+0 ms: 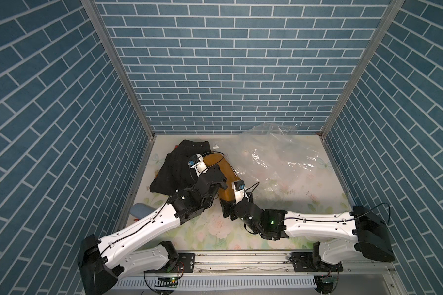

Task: Take the trousers out of the vacuum bag
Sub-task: Take out the trousers from the vacuum bag.

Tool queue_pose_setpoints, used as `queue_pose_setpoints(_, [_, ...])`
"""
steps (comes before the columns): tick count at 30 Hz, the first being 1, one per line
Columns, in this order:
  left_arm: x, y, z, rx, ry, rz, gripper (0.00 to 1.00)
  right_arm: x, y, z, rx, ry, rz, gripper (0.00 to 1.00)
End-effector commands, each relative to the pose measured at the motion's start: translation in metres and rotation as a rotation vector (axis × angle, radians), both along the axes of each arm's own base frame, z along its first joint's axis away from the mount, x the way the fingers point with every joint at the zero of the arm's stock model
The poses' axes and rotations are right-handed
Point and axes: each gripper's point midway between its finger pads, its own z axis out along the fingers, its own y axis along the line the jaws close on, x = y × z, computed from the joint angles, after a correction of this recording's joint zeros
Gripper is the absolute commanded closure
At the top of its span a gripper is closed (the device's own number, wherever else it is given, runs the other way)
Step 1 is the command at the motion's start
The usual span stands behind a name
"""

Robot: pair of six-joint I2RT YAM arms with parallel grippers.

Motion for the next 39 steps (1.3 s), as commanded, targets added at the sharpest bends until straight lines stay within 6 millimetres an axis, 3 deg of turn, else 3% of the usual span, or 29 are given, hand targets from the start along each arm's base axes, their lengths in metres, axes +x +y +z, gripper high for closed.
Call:
queue_pose_setpoints(1, [0.005, 0.003, 0.03, -0.103, -0.08, 0.025, 1.0, 0.005, 0.011, 0.017, 0.046, -0.052, -0.013, 0.15])
queue_pose_setpoints(4, [0.006, 0.0, 0.03, -0.113, -0.075, 0.003, 1.0, 0.005, 0.011, 0.019, 0.053, -0.077, 0.009, 0.36])
queue_pose_setpoints(8, [0.007, 0.001, 0.031, -0.125, -0.066, -0.032, 0.97, 0.0, 0.01, 0.023, 0.037, -0.104, 0.06, 0.78])
queue_pose_setpoints(12, [0.01, 0.004, 0.027, -0.142, -0.045, -0.074, 0.74, -0.005, 0.005, 0.028, 0.039, -0.13, 0.103, 1.0])
queue_pose_setpoints(19, [0.018, 0.01, 0.022, -0.129, -0.004, -0.134, 0.27, -0.008, -0.002, 0.028, -0.008, -0.17, 0.13, 1.0])
queue_pose_setpoints(24, [0.026, 0.001, 0.013, -0.097, 0.043, -0.185, 0.2, -0.004, -0.004, 0.028, -0.033, -0.187, 0.115, 1.0])
queue_pose_setpoints(27, [0.027, -0.003, 0.007, -0.09, 0.063, -0.201, 0.25, -0.002, -0.007, 0.028, -0.048, -0.197, 0.1, 1.0])
queue_pose_setpoints(29, [0.029, -0.004, 0.003, -0.086, 0.074, -0.203, 0.37, -0.001, -0.007, 0.028, -0.054, -0.201, 0.096, 1.0])
queue_pose_setpoints(35, [0.03, -0.005, 0.003, -0.099, 0.068, -0.218, 0.88, 0.002, -0.013, 0.029, -0.073, -0.216, 0.072, 1.0])
queue_pose_setpoints(37, [0.031, -0.011, 0.009, -0.108, 0.045, -0.257, 0.98, 0.003, -0.017, 0.031, -0.074, -0.223, 0.06, 1.0])
queue_pose_setpoints(39, [0.031, -0.016, 0.014, -0.116, 0.032, -0.298, 1.0, 0.002, -0.018, 0.038, -0.077, -0.246, 0.078, 1.0])
